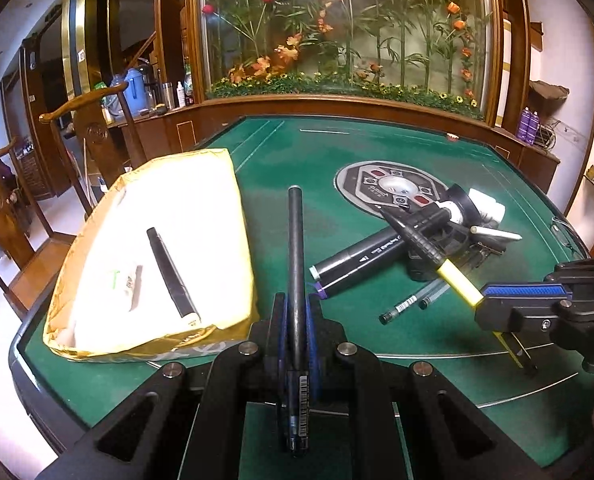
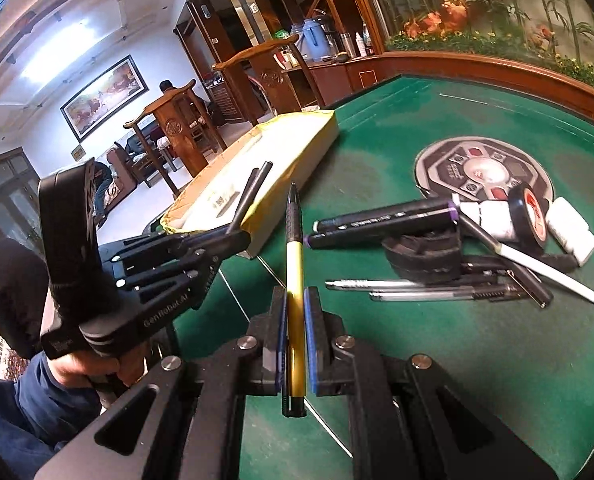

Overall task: Organize rigid objects
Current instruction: 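Carry both pens over the yellow-rimmed tray with both tools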

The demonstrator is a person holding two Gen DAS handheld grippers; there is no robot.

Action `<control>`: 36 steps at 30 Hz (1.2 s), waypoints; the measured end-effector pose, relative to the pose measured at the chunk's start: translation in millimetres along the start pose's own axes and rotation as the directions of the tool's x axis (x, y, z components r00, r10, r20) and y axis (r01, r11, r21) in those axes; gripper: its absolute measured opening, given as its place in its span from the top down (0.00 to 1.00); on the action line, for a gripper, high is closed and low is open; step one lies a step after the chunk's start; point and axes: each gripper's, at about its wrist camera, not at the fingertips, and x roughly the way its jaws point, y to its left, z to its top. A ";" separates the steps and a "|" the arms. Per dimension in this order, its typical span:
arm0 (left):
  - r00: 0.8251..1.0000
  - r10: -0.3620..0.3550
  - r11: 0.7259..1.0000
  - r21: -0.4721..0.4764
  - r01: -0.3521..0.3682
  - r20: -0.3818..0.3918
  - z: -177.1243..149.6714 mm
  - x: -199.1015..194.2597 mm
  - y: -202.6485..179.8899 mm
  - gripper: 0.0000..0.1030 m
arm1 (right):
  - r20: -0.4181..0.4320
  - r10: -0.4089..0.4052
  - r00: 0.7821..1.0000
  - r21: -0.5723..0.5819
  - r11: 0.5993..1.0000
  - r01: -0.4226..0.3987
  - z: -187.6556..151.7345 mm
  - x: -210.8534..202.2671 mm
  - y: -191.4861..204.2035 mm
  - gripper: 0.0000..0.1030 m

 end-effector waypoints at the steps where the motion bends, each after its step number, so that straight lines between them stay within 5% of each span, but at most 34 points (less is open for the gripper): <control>1: 1.000 0.001 1.000 0.000 -0.001 0.001 0.1 -0.6 0.7 0.92 | 0.001 0.001 1.000 -0.002 1.000 -0.001 1.2 0.9 1.7 0.92; 20: 0.999 0.017 0.999 -0.043 -0.015 0.044 4.9 -14.4 17.1 0.92 | -0.009 0.026 1.000 -0.029 0.999 -0.026 18.3 17.8 20.1 0.92; 28: 0.997 0.040 0.990 -0.134 -0.031 0.068 19.8 -18.4 60.3 0.92 | -0.002 0.066 0.998 -0.057 0.996 -0.066 51.6 36.4 43.6 0.92; 36: 1.000 0.015 0.964 -0.264 -0.011 0.013 35.8 19.1 118.1 0.92 | -0.026 0.059 0.998 -0.020 0.998 -0.060 97.8 92.2 62.0 0.92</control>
